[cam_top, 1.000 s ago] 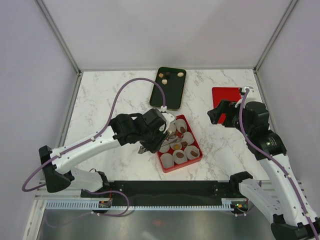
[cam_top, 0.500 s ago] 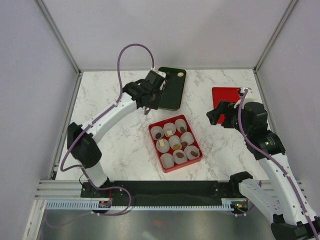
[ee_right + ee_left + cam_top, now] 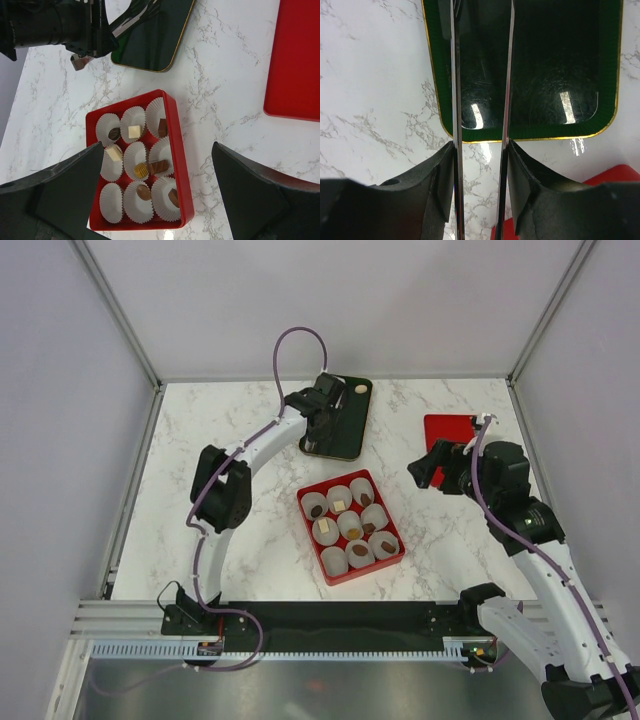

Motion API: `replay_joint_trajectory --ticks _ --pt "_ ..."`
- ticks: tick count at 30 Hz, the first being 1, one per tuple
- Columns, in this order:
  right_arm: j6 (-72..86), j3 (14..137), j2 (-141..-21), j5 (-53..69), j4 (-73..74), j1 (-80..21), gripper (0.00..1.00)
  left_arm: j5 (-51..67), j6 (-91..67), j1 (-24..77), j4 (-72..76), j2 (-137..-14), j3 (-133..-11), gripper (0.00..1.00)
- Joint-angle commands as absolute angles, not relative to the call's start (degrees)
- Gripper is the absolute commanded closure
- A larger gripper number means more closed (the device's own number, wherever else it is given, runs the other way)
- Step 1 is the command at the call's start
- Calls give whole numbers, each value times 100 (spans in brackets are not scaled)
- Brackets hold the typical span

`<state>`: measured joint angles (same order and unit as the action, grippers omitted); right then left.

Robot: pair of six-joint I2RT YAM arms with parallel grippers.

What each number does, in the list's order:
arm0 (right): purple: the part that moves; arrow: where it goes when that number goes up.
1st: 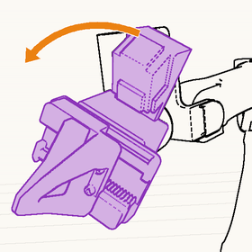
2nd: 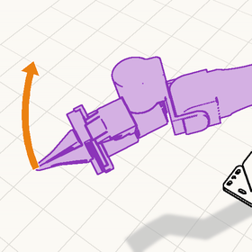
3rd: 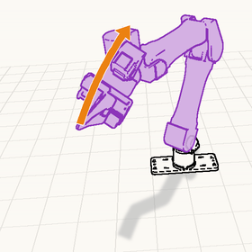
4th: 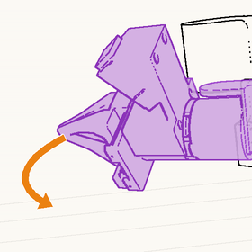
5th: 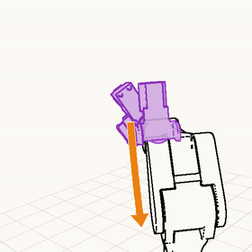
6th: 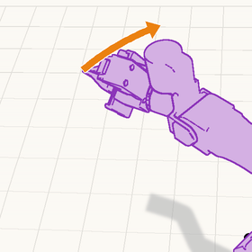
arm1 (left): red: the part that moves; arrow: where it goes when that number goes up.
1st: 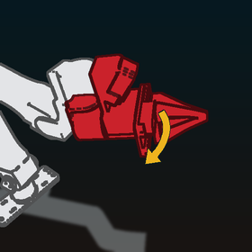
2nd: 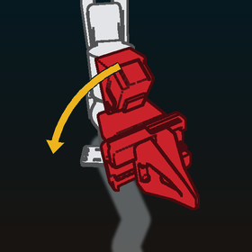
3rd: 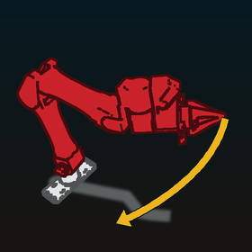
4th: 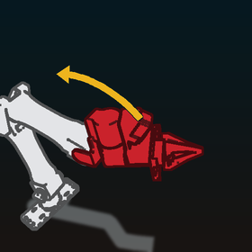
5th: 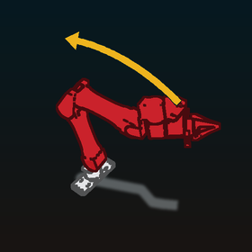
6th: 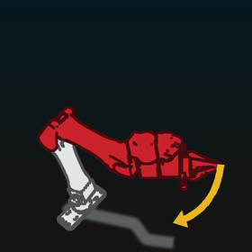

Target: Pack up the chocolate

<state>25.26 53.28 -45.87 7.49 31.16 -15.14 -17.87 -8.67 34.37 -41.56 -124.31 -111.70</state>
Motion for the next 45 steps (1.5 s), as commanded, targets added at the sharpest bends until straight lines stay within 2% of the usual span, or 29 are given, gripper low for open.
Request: replay_joint_trajectory --ticks 1,10,32,38,45 --pt "2514 5414 -4614 730 2927 -1503 2 -1758 -659 3358 -3709 -12594 -11531 50" --pt "2444 5388 -4720 642 2918 -1494 2 -1591 -571 3234 -3524 -13078 -11777 50" --pt "2408 5335 -4702 510 2953 -1503 2 -1380 -431 3103 -3507 -13351 -11786 57" --pt "2408 5344 -4632 475 3006 -1503 2 -1231 -474 3111 -3524 -12974 -11523 59" --pt "2382 5388 -4570 466 3085 -1503 2 -1046 -597 3155 -3595 -12086 -10461 62"
